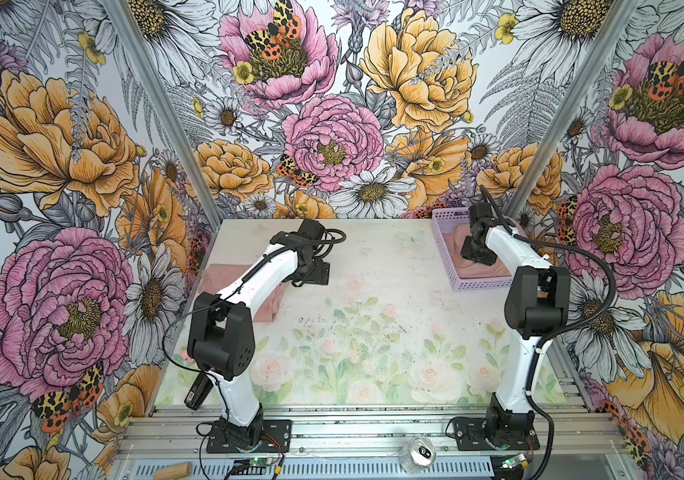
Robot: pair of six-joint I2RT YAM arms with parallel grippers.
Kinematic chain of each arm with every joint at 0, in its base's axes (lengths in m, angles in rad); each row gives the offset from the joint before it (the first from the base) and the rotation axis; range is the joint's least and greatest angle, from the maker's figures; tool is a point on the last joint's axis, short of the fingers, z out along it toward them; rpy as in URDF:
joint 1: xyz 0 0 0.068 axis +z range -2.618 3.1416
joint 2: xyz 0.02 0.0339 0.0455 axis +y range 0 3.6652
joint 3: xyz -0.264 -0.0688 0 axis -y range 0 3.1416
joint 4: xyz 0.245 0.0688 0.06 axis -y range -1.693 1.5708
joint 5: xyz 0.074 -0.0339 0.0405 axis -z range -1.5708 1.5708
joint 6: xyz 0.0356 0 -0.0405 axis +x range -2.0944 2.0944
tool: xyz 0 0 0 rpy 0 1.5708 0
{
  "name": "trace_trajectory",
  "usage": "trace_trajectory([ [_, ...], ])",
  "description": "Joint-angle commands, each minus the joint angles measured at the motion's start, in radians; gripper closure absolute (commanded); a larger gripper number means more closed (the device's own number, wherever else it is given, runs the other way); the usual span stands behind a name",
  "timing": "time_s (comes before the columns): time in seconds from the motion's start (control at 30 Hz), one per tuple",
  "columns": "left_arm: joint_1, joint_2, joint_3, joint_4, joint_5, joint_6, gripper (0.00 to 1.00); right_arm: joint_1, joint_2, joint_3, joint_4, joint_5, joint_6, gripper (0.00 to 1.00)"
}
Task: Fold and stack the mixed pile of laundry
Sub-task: 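Release the shirt with the left gripper while right reaches into the lilac basket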
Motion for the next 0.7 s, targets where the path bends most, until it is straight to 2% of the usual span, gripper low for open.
trace_trajectory([
  [0.0, -0.013, 0.007, 0.014, 0.032, 0.031, -0.03, 0.01, -0.009, 0.002, 0.064, -0.009, 0.052, -0.027, 0.93],
  [0.03, -0.016, 0.003, 0.013, 0.034, 0.03, -0.035, 0.01, -0.01, -0.013, 0.073, -0.006, 0.052, -0.033, 0.99],
  [0.27, -0.026, -0.035, 0.0, 0.063, 0.044, -0.07, 0.01, -0.011, -0.206, 0.117, -0.004, -0.006, -0.042, 1.0],
  [0.47, -0.042, -0.075, -0.01, 0.099, 0.049, -0.091, 0.01, -0.008, -0.382, 0.213, -0.005, -0.133, -0.059, 1.0],
  [0.67, -0.051, -0.115, -0.039, 0.133, 0.055, -0.115, 0.01, 0.023, -0.483, 0.395, -0.017, -0.289, -0.067, 1.0],
])
